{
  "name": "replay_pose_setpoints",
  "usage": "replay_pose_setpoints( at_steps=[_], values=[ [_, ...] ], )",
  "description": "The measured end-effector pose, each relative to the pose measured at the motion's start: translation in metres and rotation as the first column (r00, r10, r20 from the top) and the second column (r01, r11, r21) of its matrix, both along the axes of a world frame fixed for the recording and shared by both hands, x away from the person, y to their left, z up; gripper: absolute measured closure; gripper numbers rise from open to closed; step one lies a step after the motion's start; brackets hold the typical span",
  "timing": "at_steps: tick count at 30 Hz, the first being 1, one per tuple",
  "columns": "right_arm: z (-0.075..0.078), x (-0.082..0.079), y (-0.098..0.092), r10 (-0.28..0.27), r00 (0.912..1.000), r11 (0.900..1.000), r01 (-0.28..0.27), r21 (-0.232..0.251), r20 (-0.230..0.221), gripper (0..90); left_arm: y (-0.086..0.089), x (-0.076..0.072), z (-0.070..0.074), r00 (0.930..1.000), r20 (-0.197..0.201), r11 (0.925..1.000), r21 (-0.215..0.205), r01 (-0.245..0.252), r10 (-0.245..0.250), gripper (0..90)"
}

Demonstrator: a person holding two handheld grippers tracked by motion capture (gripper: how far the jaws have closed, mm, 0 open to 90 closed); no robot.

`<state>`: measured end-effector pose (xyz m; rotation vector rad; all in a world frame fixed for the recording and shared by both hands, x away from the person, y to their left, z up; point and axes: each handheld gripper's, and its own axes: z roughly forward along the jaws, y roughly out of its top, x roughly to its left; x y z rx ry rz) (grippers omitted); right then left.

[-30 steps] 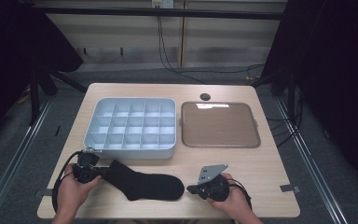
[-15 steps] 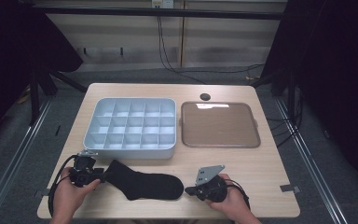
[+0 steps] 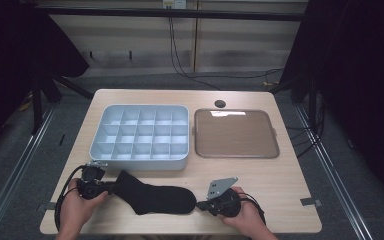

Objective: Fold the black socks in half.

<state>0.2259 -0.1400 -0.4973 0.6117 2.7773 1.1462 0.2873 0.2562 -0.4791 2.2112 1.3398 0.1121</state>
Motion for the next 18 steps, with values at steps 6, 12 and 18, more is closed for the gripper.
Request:
replay_pose_setpoints(
  at_steps=[6, 12, 18],
  values=[
    [0.000, 0.000, 0.000, -0.002, 1.0000, 1.000, 0.002, 0.003, -0.002, 90.0, 0.001, 0.000, 0.005, 0.9999, 0.002, 0.9997, -0.021, -0.010, 0.010, 77.0],
    [0.000, 0.001, 0.000, -0.004, 1.0000, 1.000, 0.004, 0.004, -0.005, 90.0, 0.000, -0.004, 0.020, 0.9997, 0.023, 0.9991, -0.042, 0.002, -0.001, 76.9],
    [0.000, 0.001, 0.002, 0.002, 1.0000, 1.000, -0.002, 0.003, -0.009, 90.0, -0.003, -0.007, 0.031, 0.9992, 0.036, 0.9985, -0.052, 0.018, -0.016, 76.9]
  ],
)
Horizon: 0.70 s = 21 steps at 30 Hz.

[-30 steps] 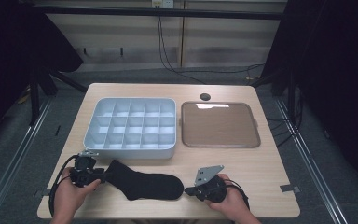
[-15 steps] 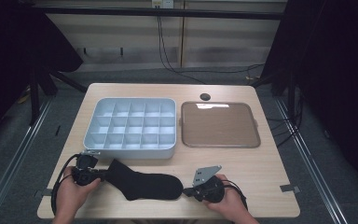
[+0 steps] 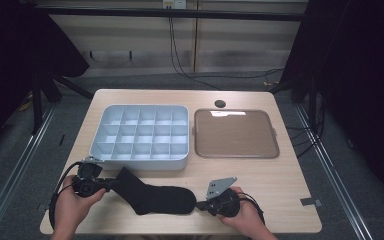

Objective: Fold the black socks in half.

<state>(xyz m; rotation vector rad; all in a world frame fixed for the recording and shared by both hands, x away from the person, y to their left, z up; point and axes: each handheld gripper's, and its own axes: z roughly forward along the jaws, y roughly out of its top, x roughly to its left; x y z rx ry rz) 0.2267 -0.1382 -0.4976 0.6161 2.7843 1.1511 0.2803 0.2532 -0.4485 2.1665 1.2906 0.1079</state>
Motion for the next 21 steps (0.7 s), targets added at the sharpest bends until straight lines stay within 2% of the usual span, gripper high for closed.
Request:
replay_pose_setpoints(
  at_steps=[21],
  values=[
    [0.000, 0.001, 0.003, -0.010, 0.9999, 1.000, 0.011, 0.009, -0.012, 90.0, -0.014, -0.003, 0.022, 0.9992, 0.013, 0.9986, -0.036, 0.039, -0.038, 76.9]
  ],
)
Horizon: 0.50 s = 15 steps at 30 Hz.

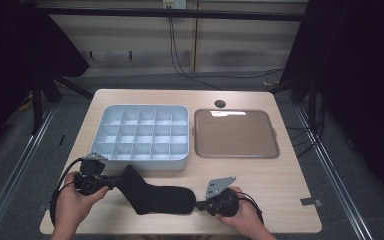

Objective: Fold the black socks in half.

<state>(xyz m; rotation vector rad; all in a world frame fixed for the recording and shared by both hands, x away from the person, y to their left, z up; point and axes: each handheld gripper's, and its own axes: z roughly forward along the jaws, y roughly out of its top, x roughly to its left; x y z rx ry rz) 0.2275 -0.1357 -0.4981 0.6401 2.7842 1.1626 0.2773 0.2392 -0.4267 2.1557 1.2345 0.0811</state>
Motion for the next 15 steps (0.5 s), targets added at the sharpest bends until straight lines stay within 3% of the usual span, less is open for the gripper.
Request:
replay_pose_setpoints(
  at_steps=[15],
  values=[
    [0.000, 0.001, 0.001, -0.010, 0.9999, 1.000, 0.010, 0.005, -0.006, 90.0, -0.012, 0.000, 0.008, 0.9996, 0.009, 0.9995, -0.016, 0.026, -0.026, 76.8]
  ],
)
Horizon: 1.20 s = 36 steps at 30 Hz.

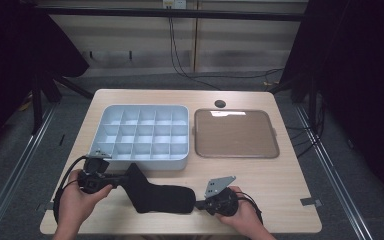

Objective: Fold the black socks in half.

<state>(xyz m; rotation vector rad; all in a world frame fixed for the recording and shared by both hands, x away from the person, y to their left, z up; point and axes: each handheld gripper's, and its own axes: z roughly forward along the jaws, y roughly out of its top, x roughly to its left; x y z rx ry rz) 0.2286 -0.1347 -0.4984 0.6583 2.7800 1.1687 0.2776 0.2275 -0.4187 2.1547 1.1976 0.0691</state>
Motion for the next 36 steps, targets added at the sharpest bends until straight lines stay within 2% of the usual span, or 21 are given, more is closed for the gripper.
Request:
replay_pose_setpoints(
  at_steps=[6, 24, 36],
  values=[
    [0.000, -0.001, 0.003, -0.002, 1.0000, 1.000, 0.002, 0.000, 0.004, 90.0, -0.005, 0.000, 0.001, 1.0000, 0.002, 0.9999, -0.012, 0.005, -0.005, 76.9],
    [0.000, 0.000, 0.007, 0.005, 1.0000, 1.000, -0.005, 0.004, 0.003, 90.0, -0.022, 0.000, 0.002, 0.9983, 0.000, 0.9983, -0.009, 0.058, -0.058, 76.9],
    [-0.001, 0.001, 0.009, 0.001, 1.0000, 1.000, -0.001, 0.006, -0.004, 90.0, -0.030, 0.000, 0.001, 0.9966, -0.018, 0.9967, -0.014, 0.080, -0.080, 76.9]
  ],
)
